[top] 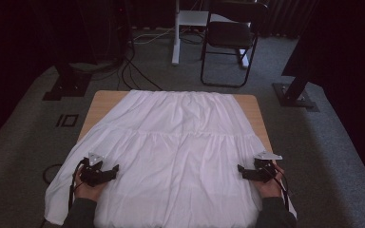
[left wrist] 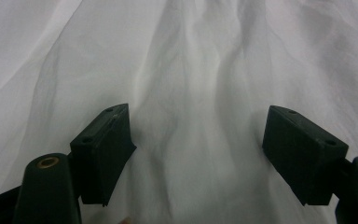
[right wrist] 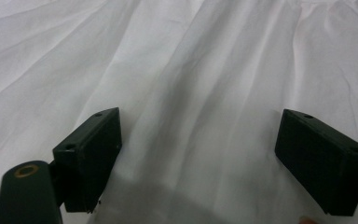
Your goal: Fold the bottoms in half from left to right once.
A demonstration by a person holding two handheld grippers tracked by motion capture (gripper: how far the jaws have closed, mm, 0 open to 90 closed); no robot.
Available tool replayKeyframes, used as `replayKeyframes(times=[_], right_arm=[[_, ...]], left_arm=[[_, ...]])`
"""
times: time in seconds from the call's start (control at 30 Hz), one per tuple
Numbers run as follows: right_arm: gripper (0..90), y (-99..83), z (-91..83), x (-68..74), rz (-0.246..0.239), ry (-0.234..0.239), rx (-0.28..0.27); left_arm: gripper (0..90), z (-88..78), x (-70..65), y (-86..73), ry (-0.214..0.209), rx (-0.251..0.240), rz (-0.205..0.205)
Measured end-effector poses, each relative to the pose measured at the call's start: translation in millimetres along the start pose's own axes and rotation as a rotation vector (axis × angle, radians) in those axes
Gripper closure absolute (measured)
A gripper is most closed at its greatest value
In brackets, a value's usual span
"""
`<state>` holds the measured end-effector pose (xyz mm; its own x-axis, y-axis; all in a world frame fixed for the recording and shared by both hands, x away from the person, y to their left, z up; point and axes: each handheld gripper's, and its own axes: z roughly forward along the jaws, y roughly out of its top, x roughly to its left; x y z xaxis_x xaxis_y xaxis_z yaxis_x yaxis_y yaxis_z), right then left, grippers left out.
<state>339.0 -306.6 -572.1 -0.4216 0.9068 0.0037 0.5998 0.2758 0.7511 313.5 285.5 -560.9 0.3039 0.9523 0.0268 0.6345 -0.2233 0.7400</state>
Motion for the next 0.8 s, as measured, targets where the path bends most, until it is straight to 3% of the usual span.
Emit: replayKeyframes(times=[0.07, 0.17, 0.4, 0.53, 0.63, 0.8], right_arm=[[14.1, 0.0, 0.0, 0.0, 0.0, 0.0, 0.0], [14.1, 0.0, 0.0, 0.0, 0.0, 0.0, 0.0], [14.1, 0.0, 0.0, 0.0, 0.0, 0.0, 0.0], [14.1, 0.0, 0.0, 0.0, 0.0, 0.0, 0.0], [14.1, 0.0, 0.0, 0.1, 0.001, -0.001, 0.0], [14.1, 0.0, -0.1, 0.2, 0.001, -0.002, 0.0]], left_arm=[[25.3, -0.2, 0.2, 0.0, 0.0, 0.001, 0.003], [35.9, -4.7, 2.3, 1.2, -0.011, 0.006, 0.014], [35.4, -23.0, 2.1, 9.1, -0.016, -0.055, 0.048], [37.0, -29.7, 8.1, 11.1, -0.012, -0.081, 0.029], [38.0, -35.8, 20.1, 11.0, -0.021, -0.074, -0.02], [37.8, -40.7, 32.5, 8.0, 0.009, -0.069, -0.024]])
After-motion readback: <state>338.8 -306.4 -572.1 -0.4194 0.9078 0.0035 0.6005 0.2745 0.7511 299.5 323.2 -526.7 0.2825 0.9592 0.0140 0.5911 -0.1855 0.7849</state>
